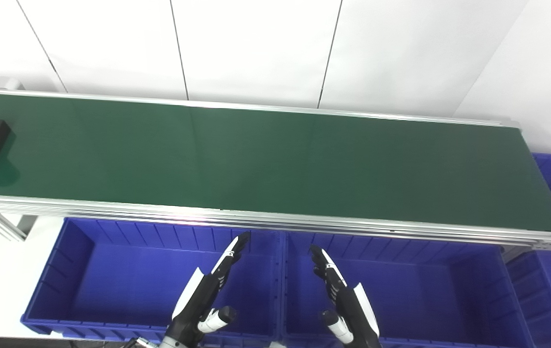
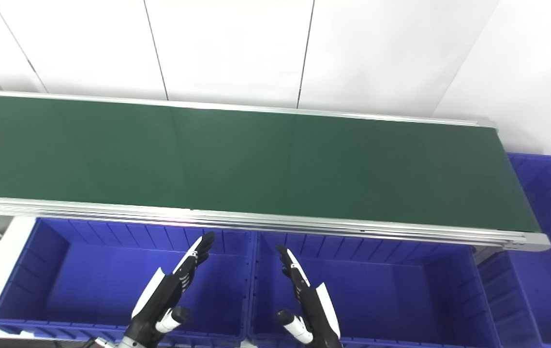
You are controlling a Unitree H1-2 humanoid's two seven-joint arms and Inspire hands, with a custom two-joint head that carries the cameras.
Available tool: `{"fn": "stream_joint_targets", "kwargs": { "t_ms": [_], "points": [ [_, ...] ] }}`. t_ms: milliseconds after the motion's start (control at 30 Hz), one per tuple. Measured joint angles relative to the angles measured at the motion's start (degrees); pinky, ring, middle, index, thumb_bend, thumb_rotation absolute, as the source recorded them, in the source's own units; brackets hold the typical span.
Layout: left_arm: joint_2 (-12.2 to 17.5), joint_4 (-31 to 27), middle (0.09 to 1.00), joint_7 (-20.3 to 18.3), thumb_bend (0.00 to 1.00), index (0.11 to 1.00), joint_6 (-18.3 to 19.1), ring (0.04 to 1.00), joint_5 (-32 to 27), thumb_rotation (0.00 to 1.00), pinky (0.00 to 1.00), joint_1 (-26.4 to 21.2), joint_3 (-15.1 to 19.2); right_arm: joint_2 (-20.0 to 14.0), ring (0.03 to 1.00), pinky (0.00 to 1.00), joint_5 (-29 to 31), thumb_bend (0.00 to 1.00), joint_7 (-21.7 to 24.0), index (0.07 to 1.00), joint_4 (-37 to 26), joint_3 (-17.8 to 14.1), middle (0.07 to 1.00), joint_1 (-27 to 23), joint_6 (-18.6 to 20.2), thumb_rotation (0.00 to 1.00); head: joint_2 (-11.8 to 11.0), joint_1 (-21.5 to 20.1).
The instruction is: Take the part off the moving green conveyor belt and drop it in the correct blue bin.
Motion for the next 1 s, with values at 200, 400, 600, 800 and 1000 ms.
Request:
{"fn": "stream_joint_targets", "kwargs": {
  "t_ms": [200, 400, 600, 800, 1000],
  "points": [
    [0.06, 0.00, 1.000, -0.02, 1.00, 1.000, 0.00, 1.000, -0.01, 0.99, 1.00, -0.02, 0.02, 0.00, 0.970, 0.94, 0.25, 1.00, -0.24, 0.955, 0.00, 0.22, 0.972, -0.16, 0.00, 0.98, -0.09, -0.09],
    [0.08, -0.02, 1.000, -0.54, 1.00, 1.000, 0.00, 1.000, -0.14, 0.98, 1.00, 0.03, 0.09, -0.11, 0.967, 0.93, 0.39, 1.00, -0.27, 0.956, -0.01, 0.26, 0.971, -0.13, 0.00, 0.98, 0.09, 0.35],
    [0.05, -0.02, 1.000, -0.67, 1.00, 1.000, 0.00, 1.000, -0.48, 0.99, 1.00, 0.03, 0.11, -0.20, 0.966, 0.94, 0.60, 1.00, -0.38, 0.953, 0.00, 0.29, 0.968, -0.15, 0.00, 0.98, -0.09, 0.18],
    [0.06, -0.02, 1.000, -0.67, 1.00, 1.000, 0.00, 1.000, -0.49, 0.99, 1.00, 0.01, 0.11, -0.24, 0.968, 0.93, 0.45, 1.00, -0.41, 0.956, 0.05, 0.41, 0.972, -0.16, 0.00, 0.98, -0.17, 0.09],
    [0.07, -0.02, 1.000, -0.67, 1.00, 1.000, 0.00, 1.000, -0.32, 0.99, 1.00, 0.00, 0.12, -0.25, 0.969, 0.93, 0.36, 1.00, -0.51, 0.958, 0.13, 0.47, 0.973, -0.16, 0.00, 0.98, -0.18, 0.00]
  ]
}}
